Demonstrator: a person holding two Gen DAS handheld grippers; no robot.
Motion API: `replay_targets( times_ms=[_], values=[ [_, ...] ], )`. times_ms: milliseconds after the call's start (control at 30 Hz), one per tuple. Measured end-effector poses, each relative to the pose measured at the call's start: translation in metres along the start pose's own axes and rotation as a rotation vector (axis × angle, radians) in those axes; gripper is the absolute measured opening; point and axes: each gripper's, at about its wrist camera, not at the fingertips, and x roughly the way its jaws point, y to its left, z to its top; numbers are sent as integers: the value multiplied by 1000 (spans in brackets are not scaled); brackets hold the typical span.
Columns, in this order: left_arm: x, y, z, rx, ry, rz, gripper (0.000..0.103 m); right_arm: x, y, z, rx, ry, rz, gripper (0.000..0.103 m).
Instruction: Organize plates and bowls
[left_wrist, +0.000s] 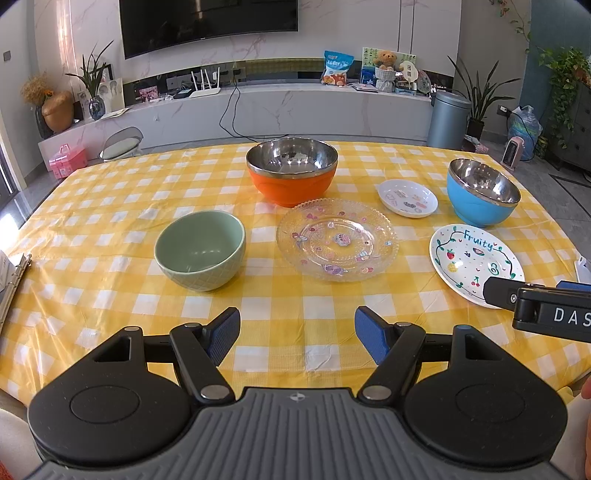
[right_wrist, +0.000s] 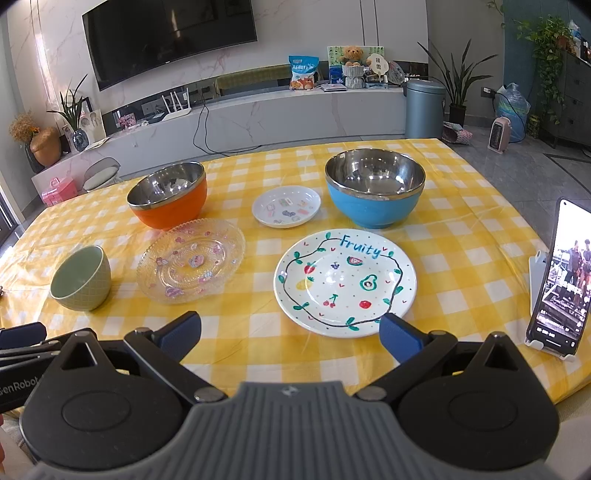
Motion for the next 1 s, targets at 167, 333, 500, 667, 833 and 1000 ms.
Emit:
replay_targets(
  times_ms=[167,333,500,667,833,1000],
  values=[
    [0,0,0,-1,1,0,84,0,0,0,0,0,1,101],
    [1,1,0,-5,4,1,84,-1,0,0,0,1,0,101],
    [1,1,0,-6,6,1,84,-1,0,0,0,2,0,101],
    [-2,4,4,0,2,-20,84,-2,2,1,2,19,-13,101],
    [-5,28,26,-23,10,-33,84,4,10,9,27,77,14,100],
    [0,61,53,-36,36,-14,82,11,40,27,-9,77,32,100]
  ],
)
